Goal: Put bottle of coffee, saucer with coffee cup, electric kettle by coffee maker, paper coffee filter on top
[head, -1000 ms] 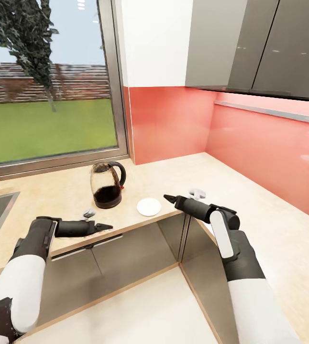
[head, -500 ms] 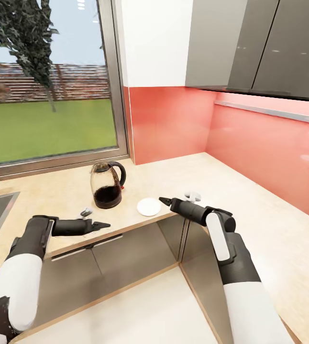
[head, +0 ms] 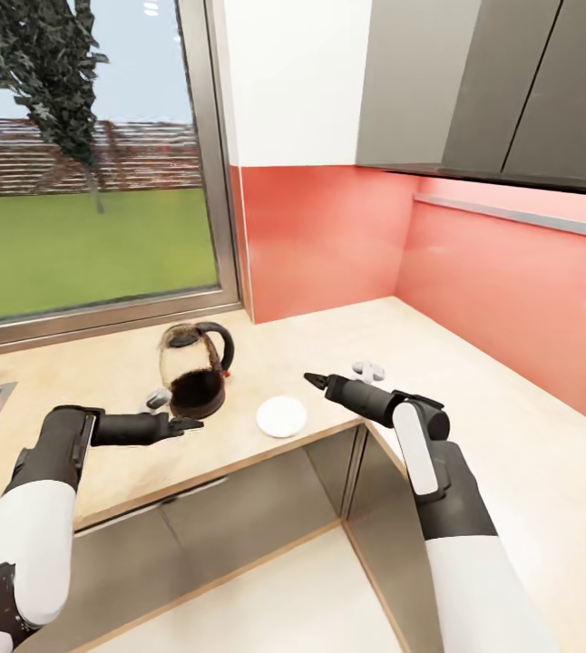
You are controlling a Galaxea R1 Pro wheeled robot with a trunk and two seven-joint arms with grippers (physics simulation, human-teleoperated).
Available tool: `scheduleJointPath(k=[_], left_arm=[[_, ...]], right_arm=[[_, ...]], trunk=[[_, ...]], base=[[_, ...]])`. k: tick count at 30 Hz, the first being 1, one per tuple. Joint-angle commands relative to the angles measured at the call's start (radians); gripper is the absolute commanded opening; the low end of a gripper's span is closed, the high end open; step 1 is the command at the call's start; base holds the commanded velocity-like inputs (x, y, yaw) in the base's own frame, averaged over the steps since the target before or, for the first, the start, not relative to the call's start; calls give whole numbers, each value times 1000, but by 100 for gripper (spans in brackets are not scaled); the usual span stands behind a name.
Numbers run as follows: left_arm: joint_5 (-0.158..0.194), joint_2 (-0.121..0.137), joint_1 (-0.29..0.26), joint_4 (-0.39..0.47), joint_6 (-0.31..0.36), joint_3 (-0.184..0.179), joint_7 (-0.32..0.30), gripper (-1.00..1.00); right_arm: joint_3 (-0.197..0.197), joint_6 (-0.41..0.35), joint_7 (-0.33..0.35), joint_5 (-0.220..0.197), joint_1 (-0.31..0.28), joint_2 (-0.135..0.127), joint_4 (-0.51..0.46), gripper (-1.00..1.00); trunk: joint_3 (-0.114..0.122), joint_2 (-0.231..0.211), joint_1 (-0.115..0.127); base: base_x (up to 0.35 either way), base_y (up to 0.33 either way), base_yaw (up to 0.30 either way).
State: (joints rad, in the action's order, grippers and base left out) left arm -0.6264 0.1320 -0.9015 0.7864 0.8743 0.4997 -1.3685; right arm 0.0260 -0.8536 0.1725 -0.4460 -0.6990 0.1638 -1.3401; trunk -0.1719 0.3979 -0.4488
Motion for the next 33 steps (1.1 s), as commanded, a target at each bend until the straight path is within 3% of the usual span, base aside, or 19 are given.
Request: scheduleJointPath(k=[1, 6, 7, 11, 14, 18, 20, 24, 25, 26, 29, 33], left_arm=[[-10, -7, -1, 0, 10, 4, -9, 100], [-7, -35, 1, -6, 9, 6, 18, 100], [-6, -91, 2, -7, 9, 12, 81, 100], [-5, -142, 20, -8, 3, 66, 143, 100], [-4, -194, 32, -7, -5, 135, 178, 100], [-1, -242, 36, -9, -37, 170, 213, 100], [19, -254, 40, -15, -56, 176, 222, 100], [152, -266, 71, -56, -87, 188, 274, 100], [170, -267, 73, -60, -89, 188, 290, 100], [204, -268, 77, -66, -93, 189, 329, 100], [290, -277, 81, -73, -100, 187, 443, 100], [347, -290, 82, -74, -101, 186, 519, 100]], right_arm=[[3, -5, 8, 6, -1, 1, 5, 100], [8, -5, 6, 6, -2, 0, 33, 100], [9, -5, 4, 6, -1, 0, 82, 100], [10, -5, -13, 4, -2, -1, 114, 100], [11, -5, -67, 2, -2, 0, 134, 100], [15, -5, -159, -5, -3, 3, 141, 100], [16, -5, -187, -19, -3, 5, 143, 100], [16, -5, -247, -90, -5, 11, 146, 100], [16, -5, -270, -113, -5, 11, 146, 100], [16, -5, -283, -125, -5, 11, 146, 100], [14, -5, -374, -217, -6, 11, 145, 100], [7, -5, -488, -342, -9, 11, 146, 100]], trunk=[[-2, 2, -1], [-2, 2, -1], [-2, 2, -1], [-2, 2, -1], [-2, 2, -1], [-2, 2, -1], [-2, 2, -1], [-2, 2, -1], [-2, 2, -1], [-2, 2, -1], [-2, 2, -1], [-2, 2, -1]], base=[[335, 0, 0], [313, -78, 0], [220, -104, 0], [105, -50, 0], [25, -12, 0], [7, -3, 0], [2, -1, 0], [0, 0, 0], [0, 0, 0], [0, 0, 0], [0, 0, 0], [0, 0, 0]])
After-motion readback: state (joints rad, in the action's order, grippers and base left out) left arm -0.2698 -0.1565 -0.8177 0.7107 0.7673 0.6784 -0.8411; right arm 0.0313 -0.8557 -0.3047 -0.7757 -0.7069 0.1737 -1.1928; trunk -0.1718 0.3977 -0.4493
